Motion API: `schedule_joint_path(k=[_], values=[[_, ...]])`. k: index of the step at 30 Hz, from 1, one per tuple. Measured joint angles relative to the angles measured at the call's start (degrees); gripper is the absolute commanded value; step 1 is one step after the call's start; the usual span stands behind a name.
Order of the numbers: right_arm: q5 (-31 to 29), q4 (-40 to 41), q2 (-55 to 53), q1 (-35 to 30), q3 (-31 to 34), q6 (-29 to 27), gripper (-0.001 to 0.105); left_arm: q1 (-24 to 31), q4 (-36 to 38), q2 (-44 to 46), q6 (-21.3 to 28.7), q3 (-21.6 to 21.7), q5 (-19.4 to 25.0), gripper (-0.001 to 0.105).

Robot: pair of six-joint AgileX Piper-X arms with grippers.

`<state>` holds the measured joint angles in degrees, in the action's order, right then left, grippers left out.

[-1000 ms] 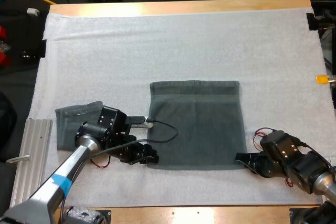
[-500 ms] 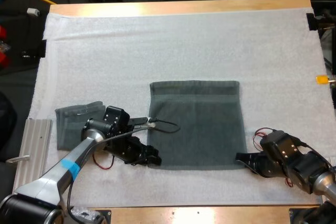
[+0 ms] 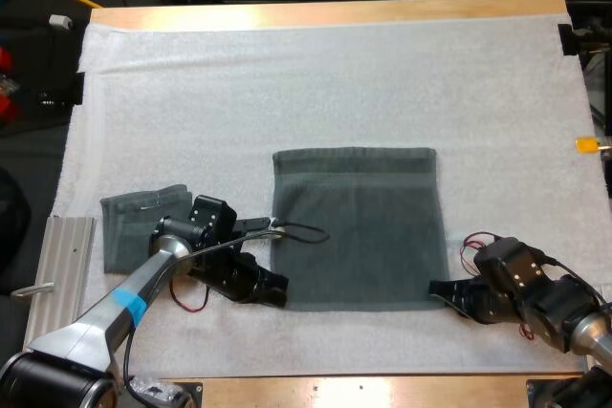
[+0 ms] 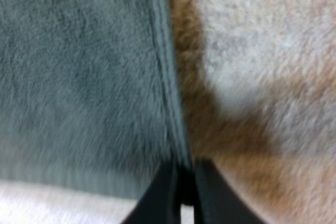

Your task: Pick towel from pile, fold and stack

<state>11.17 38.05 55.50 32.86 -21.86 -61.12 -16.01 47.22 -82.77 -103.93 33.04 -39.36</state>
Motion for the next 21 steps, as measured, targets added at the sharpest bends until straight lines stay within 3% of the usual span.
schedule_joint_path(k=[6,13,18,21], values=[[1.1,3.22,-0.16,0.0,-2.91,-0.19,0.0,0.0,6.98,4.98,4.03,-0.11,-0.1,0.0],[1.47,10.74,-3.5,2.42,-6.4,-0.52,0.0,0.0,13.92,13.37,4.97,-0.11,-0.08,0.0],[1.41,7.94,-5.45,5.04,-6.5,2.1,0.0,0.0,12.05,14.41,4.63,-0.11,-3.31,0.0],[0.22,1.93,-5.42,4.99,-6.5,3.89,0.0,0.0,7.8,14.41,1.3,-0.11,-5.62,0.0]])
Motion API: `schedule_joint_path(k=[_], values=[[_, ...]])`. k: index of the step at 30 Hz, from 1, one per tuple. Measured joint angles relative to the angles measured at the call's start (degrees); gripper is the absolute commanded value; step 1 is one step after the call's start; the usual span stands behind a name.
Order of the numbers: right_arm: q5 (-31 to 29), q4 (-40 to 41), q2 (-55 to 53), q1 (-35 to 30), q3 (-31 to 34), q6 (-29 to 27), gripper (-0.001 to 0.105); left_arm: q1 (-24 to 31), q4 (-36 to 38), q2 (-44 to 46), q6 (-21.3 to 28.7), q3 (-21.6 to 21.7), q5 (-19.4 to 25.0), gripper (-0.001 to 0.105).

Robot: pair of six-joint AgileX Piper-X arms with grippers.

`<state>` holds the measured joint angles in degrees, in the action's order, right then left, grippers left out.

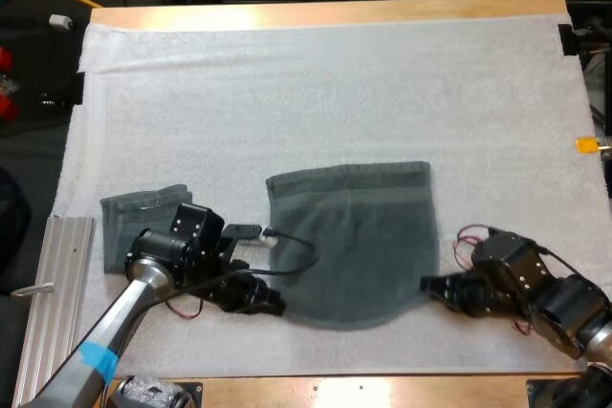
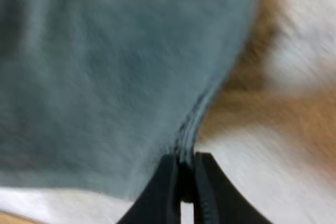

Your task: Pick towel from pile, fold and stack

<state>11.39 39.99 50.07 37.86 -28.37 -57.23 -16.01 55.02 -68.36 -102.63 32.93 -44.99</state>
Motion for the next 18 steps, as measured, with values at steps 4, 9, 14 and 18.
schedule_joint_path(k=[4,9,14,18], values=[[-0.96,-9.17,1.13,-1.52,0.0,3.17,0.0,0.0,-6.96,-0.27,-5.63,0.66,-2.19,0.0],[-0.11,-16.47,6.08,-6.0,0.0,5.75,0.0,0.0,-15.64,-2.52,-11.76,3.21,-5.1,0.0],[2.5,-24.07,11.23,-10.39,0.0,8.79,0.0,0.26,-22.14,-6.99,-16.14,5.76,-5.66,0.0],[4.58,-29.28,15.18,-13.67,0.0,12.66,0.0,2.06,-26.89,-11.19,-19.35,6.84,-5.83,0.0]])
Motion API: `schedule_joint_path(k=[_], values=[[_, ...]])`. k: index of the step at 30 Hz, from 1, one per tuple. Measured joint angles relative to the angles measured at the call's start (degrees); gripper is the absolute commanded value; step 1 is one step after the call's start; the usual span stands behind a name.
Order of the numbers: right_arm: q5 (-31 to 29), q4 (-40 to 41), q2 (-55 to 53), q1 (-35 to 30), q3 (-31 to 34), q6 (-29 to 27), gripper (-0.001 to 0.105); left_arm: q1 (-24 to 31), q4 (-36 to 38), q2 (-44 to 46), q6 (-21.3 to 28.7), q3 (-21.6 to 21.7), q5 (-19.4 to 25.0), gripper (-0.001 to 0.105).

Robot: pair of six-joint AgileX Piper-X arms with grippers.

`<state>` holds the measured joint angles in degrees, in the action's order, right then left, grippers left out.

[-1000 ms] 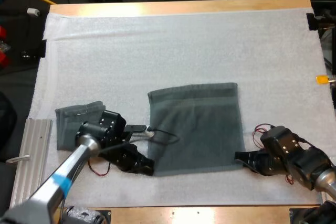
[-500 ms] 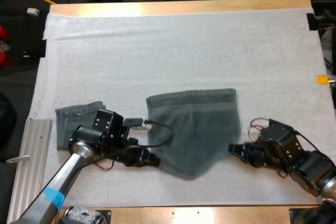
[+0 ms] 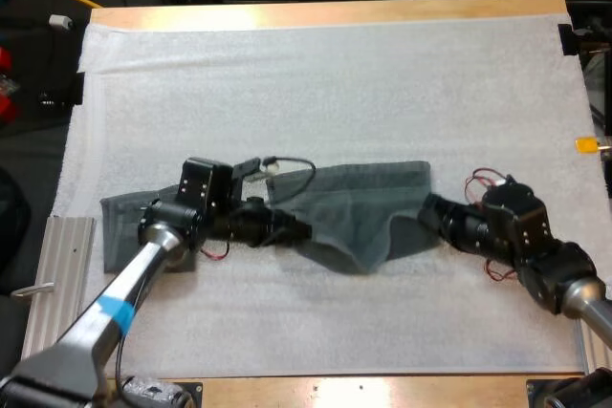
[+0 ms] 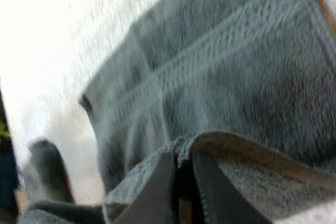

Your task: Pick towel from pile, fold and stack

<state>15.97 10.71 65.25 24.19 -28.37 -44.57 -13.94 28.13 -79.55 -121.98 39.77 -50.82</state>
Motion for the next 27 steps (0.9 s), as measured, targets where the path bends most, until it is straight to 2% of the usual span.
schedule_joint_path(k=[7,12,20,24,27], values=[[0.43,-7.48,6.5,-2.67,0.0,6.76,0.0,4.51,-6.52,-5.83,-5.63,-0.03,-0.07,0.0],[-1.18,-11.56,9.59,-2.65,0.0,10.03,0.0,5.35,-9.91,-8.3,-6.31,-0.03,-0.11,0.0],[-8.13,-13.51,10.39,-2.65,0.0,10.92,0.0,7.24,-15.55,-8.92,-6.68,-0.03,0.26,0.0],[-9.5,-14.12,10.39,-2.65,0.0,10.92,0.0,7.29,-15.9,-8.92,-6.68,-0.03,3.26,0.0],[-9.62,-15.5,10.39,-2.65,0.0,10.92,0.0,7.29,-16.26,-8.92,-6.68,-0.03,3.62,0.0]])
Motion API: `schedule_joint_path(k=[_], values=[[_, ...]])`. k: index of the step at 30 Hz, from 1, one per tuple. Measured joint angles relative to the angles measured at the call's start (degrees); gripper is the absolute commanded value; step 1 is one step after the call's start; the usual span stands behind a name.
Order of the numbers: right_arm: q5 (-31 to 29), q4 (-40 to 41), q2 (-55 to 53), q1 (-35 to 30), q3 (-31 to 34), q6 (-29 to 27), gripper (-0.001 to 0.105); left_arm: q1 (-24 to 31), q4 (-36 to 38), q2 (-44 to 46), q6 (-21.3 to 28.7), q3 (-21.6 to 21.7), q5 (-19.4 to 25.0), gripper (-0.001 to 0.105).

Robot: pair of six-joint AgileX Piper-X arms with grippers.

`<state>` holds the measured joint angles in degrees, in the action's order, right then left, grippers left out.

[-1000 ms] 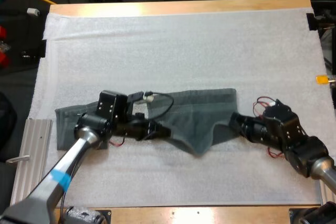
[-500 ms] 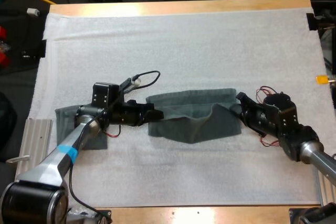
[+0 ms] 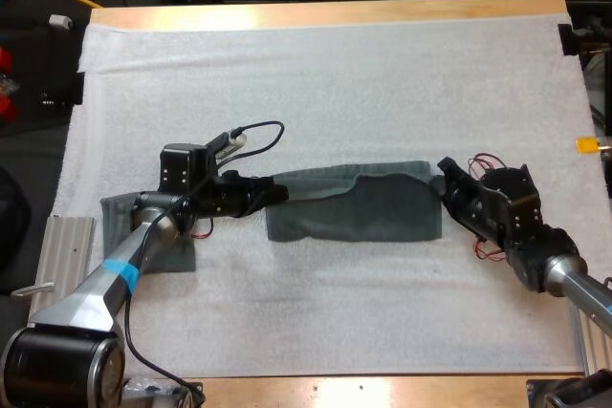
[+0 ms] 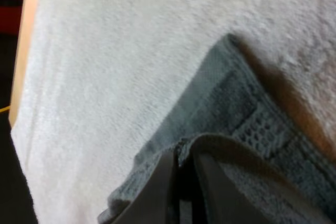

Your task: Pick towel from pile, fold and stack

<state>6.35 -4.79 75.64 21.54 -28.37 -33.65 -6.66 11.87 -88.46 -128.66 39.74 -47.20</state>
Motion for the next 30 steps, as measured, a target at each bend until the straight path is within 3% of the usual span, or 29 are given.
schedule_joint_path(k=[3,5,6,8,10,12,15,21,24,30], values=[[-0.09,-1.37,0.0,0.0,0.0,0.0,0.003,0.0,-0.62,0.0,0.0,0.0,0.0,0.0],[-0.09,-2.1,0.0,0.0,0.0,0.0,0.011,0.0,-0.81,0.0,0.0,0.0,0.0,0.002],[-0.09,-2.29,0.0,0.0,0.0,0.0,0.02,0.0,-0.81,0.0,0.0,0.0,0.0,0.005],[-0.09,-2.62,0.0,0.0,0.0,0.07,0.037,0.0,-0.81,0.0,0.0,0.0,0.0,0.016],[-0.09,-3.93,0.0,0.0,0.0,0.16,0.055,0.0,-1.2,0.0,0.0,0.0,0.0,0.034],[-0.06,-6.07,0.0,0.0,0.0,0.16,0.063,0.0,-2.39,0.0,-0.25,0.1,-0.59,0.047],[1.36,-10.11,0.0,0.0,0.0,0.05,0.063,0.0,-3.08,0.0,-1.3,1.23,-3.1,0.06],[7.89,-12.34,-1.6,0.0,0.0,-9.62,0.063,0.0,-2.85,0.42,-3.2,4.15,-10.61,0.06],[9.19,-7.67,-4.85,0.0,0.0,-15.2,0.063,0.0,-1.28,2.57,-3.41,4.34,-11.68,0.06],[9.09,9.59,-13.46,0.0,-0.28,-25.96,0.063,0.0,5.1,8.54,-0.71,4.42,-11.96,0.06]])
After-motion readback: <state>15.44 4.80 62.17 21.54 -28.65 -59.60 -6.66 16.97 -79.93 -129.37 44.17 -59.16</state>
